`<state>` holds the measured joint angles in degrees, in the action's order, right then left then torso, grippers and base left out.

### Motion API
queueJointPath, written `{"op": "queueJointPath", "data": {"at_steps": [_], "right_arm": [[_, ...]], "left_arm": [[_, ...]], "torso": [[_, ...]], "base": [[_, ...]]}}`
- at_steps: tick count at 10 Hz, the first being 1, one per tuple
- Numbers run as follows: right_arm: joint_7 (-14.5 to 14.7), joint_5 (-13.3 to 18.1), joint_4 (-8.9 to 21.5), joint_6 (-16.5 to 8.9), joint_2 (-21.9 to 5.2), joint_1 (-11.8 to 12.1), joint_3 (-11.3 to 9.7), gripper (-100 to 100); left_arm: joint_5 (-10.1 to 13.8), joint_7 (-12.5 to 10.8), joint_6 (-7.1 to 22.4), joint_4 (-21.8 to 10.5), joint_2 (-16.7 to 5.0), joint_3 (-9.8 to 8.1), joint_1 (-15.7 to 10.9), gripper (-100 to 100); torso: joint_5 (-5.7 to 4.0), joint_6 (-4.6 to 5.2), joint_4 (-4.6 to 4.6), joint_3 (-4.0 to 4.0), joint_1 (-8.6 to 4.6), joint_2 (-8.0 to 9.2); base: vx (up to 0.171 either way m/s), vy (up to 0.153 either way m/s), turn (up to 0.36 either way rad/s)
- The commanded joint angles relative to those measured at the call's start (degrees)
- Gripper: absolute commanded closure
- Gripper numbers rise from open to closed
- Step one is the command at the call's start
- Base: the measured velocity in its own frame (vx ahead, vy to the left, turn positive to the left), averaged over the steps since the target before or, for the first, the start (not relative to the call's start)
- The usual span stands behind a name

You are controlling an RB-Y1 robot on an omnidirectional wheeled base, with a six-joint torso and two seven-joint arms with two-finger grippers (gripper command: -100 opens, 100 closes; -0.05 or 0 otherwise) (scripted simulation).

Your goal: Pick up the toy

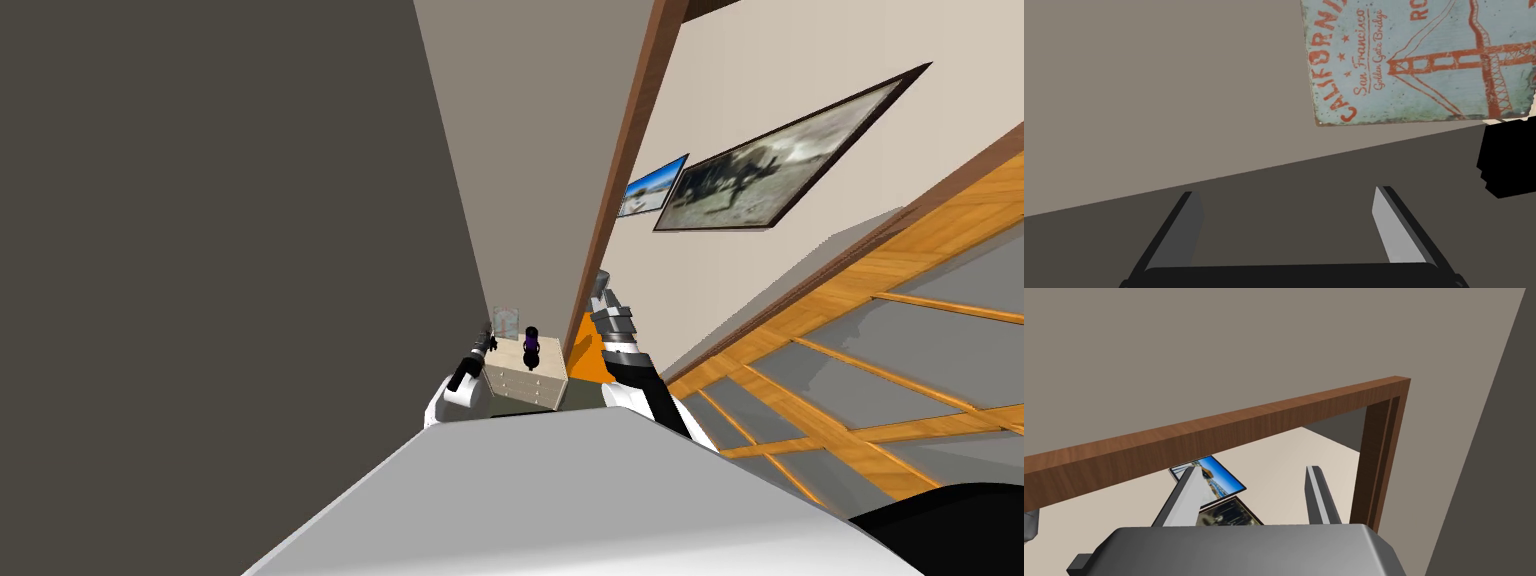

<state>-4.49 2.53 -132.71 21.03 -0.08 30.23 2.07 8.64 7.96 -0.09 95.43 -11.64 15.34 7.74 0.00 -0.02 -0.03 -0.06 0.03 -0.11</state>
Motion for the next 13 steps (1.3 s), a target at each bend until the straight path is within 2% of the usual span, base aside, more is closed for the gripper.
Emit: {"op": "queueJointPath", "data": {"at_steps": [1,2,3,5,6,9,10,12,13], "right_arm": [[0.0,0.0,0.0,0.0,0.0,0.0,0.0,0],[0.0,0.0,0.0,0.0,0.0,0.0,0.0,0],[0.0,0.0,0.0,0.0,0.0,0.0,0.0,0],[0.0,0.0,0.0,0.0,0.0,0.0,0.0,0],[0.0,0.0,0.0,0.0,0.0,0.0,0.0,0],[0.0,0.0,0.0,0.0,0.0,0.0,0.0,0],[0.0,0.0,0.0,0.0,0.0,0.0,0.0,0],[0.0,0.0,0.0,0.0,0.0,0.0,0.0,0],[0.0,0.0,0.0,0.0,0.0,0.0,0.0,0]], "left_arm": [[0.1,0.3,0.5,-2.3,-0.2,0.45,-1.0,-100],[0.2,1.0,2.6,-4.2,-0.7,1.21,-2.5,-100],[0.2,1.0,2.6,-4.6,-0.7,1.21,-2.5,-100],[0.5,2.3,6.3,-8.2,-1.7,2.69,-5.5,-100],[0.5,2.3,6.6,-9.2,-1.7,2.69,-5.5,-100],[0.9,4.2,12.3,-15.2,-3.1,4.81,-9.8,-100],[0.9,4.2,12.4,-16.0,-3.1,4.81,-9.8,-100],[1.2,5.3,16.0,-19.7,-4.0,6.11,-12.5,-100],[1.2,5.3,16.0,-20.3,-4.0,6.11,-12.5,-100]], "torso": [[0.00,0.00,0.00,0.00,0.00,0.00],[0.00,-0.01,0.00,0.01,-0.01,0.01],[0.00,0.00,0.00,0.00,-0.01,0.00],[0.00,0.00,0.00,0.00,0.00,0.00],[0.01,0.00,-0.01,-0.02,0.03,-0.03],[0.00,0.00,-0.01,-0.02,0.01,-0.03],[0.01,-0.02,-0.01,-0.02,0.06,-0.04],[0.00,-0.02,0.00,0.00,0.01,0.01],[0.00,-0.02,0.00,0.00,0.02,0.00]], "base": [[0.017,0.013,-0.063],[0.022,0.013,-0.101],[0.019,0.014,-0.057],[0.024,0.021,-0.137],[0.023,0.021,-0.044],[0.028,0.022,-0.133],[0.023,0.028,-0.029],[0.019,0.019,-0.105],[0.022,0.021,-0.044]]}}
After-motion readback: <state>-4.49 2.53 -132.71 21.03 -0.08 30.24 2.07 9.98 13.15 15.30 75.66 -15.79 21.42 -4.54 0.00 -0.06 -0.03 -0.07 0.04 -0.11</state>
